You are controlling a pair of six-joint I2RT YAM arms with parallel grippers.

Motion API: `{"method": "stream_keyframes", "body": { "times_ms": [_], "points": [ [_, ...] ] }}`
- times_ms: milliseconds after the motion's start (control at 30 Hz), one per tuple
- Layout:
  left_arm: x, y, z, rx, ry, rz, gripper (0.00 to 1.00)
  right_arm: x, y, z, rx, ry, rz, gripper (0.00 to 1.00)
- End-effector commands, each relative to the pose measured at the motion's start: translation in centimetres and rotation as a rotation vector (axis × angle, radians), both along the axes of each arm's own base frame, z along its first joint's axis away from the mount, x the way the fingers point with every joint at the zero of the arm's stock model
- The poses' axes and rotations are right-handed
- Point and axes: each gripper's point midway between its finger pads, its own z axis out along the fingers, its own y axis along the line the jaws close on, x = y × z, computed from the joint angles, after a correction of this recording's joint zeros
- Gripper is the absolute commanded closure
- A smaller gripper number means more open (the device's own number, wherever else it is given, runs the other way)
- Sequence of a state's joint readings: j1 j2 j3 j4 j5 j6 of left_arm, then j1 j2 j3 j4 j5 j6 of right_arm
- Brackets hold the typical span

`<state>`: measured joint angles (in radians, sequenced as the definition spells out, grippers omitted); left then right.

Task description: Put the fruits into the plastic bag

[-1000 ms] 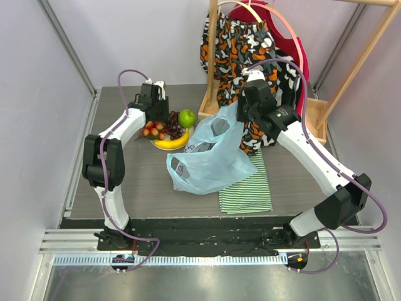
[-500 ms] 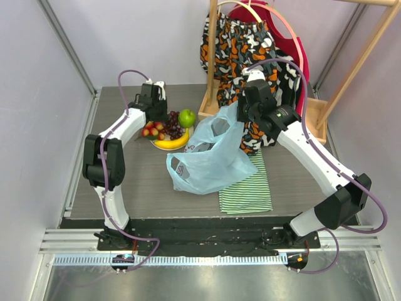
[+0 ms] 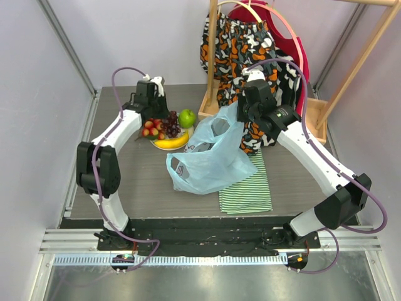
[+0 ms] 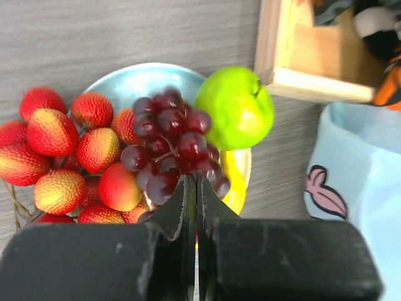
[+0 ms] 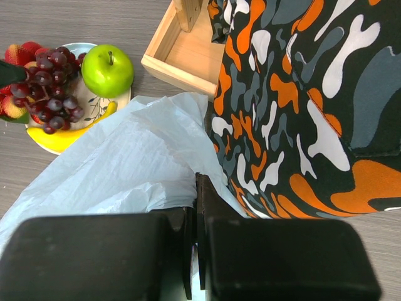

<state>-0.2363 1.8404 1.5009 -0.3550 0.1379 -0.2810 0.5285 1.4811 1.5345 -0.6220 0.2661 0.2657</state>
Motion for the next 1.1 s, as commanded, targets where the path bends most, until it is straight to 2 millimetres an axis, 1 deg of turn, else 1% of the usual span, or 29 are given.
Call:
{"method": "stream_keyframes", "body": {
  "times_ms": [0, 67, 133, 167, 200, 267, 333, 400, 433, 500, 533, 633, 667, 733, 767, 833, 867, 933, 967, 1000, 1067],
  "points": [
    [0.4, -0.8, 5.5, -0.057, -0.153, -0.019, 1.0, 0.2, 0.3, 2.6, 0.046, -0.054, 0.001, 0.99],
    [0.3, -0.7, 5.9, -0.058, -0.161, -0.018, 1.0, 0.1, 0.2, 2.7, 0.047, -0.057, 0.0, 0.99],
    [0.1, -0.8, 6.9, -0.066, -0.183, -0.022, 1.0, 0.2, 0.1, 2.7, 0.046, -0.056, -0.005, 0.99],
    [0.0, -0.8, 7.0, -0.067, -0.184, -0.023, 1.0, 0.2, 0.1, 2.7, 0.046, -0.058, -0.006, 0.99],
    [-0.1, -0.8, 7.7, -0.072, -0.203, -0.025, 1.0, 0.1, 0.2, 2.7, 0.047, -0.057, -0.003, 0.99],
    [-0.3, -0.9, 8.2, -0.08, -0.216, -0.033, 1.0, 0.2, 0.2, 2.6, 0.047, -0.054, -0.004, 0.99],
    [-0.6, -0.9, 9.5, -0.094, -0.248, -0.039, 1.0, 0.2, 0.1, 2.8, 0.049, -0.058, -0.006, 0.99],
    [-0.9, -0.9, 10.3, -0.1, -0.273, -0.041, 1.0, 0.1, 0.2, 2.7, 0.048, -0.055, -0.003, 0.99],
    [-1.2, -0.9, 11.2, -0.107, -0.292, -0.043, 1.0, 0.2, 0.2, 2.7, 0.046, -0.056, -0.003, 0.99],
    [-1.4, -0.8, 11.9, -0.112, -0.318, -0.042, 1.0, 0.2, 0.2, 2.7, 0.048, -0.057, -0.002, 0.99],
    [-1.6, -0.7, 12.7, -0.115, -0.337, -0.04, 1.0, 0.2, 0.3, 2.8, 0.05, -0.057, -0.002, 0.99],
    [-2.0, -0.5, 13.6, -0.114, -0.362, -0.035, 1.0, 0.1, 0.3, 2.9, 0.054, -0.058, 0.0, 0.99],
    [-2.3, -0.4, 14.2, -0.118, -0.378, -0.035, 1.0, 0.1, 0.3, 2.8, 0.055, -0.056, -0.001, 0.99],
    [-2.7, -0.5, 14.7, -0.124, -0.393, -0.046, 1.0, 0.1, 0.3, 3.0, 0.057, -0.06, -0.001, 0.99],
    [-3.1, -0.5, 16.0, -0.136, -0.429, -0.055, 1.0, 0.1, 0.2, 2.9, 0.055, -0.059, -0.003, 0.99],
    [-4.1, -1.3, 17.0, -0.172, -0.457, -0.106, 1.0, 0.0, 0.3, 3.0, 0.059, -0.061, -0.001, 0.99],
    [-4.9, -1.8, 18.7, -0.197, -0.503, -0.137, 1.0, 0.1, 0.2, 3.0, 0.057, -0.06, -0.002, 0.99],
    [-6.9, -3.7, 20.5, -0.24, -0.536, -0.253, 1.0, 0.1, 0.1, 3.1, 0.056, -0.062, -0.005, 0.99],
    [-7.7, -4.5, 21.2, -0.253, -0.549, -0.295, 1.0, 0.0, 0.1, 3.0, 0.053, -0.06, -0.005, 0.99],
    [-8.9, -5.0, 22.4, -0.266, -0.579, -0.333, 1.0, 0.0, 0.1, 3.2, 0.053, -0.063, -0.003, 0.99],
    [-10.9, -6.6, 23.8, -0.305, -0.614, -0.423, 1.0, -0.1, 0.0, 3.4, 0.051, -0.067, -0.003, 0.99]
  ]
}}
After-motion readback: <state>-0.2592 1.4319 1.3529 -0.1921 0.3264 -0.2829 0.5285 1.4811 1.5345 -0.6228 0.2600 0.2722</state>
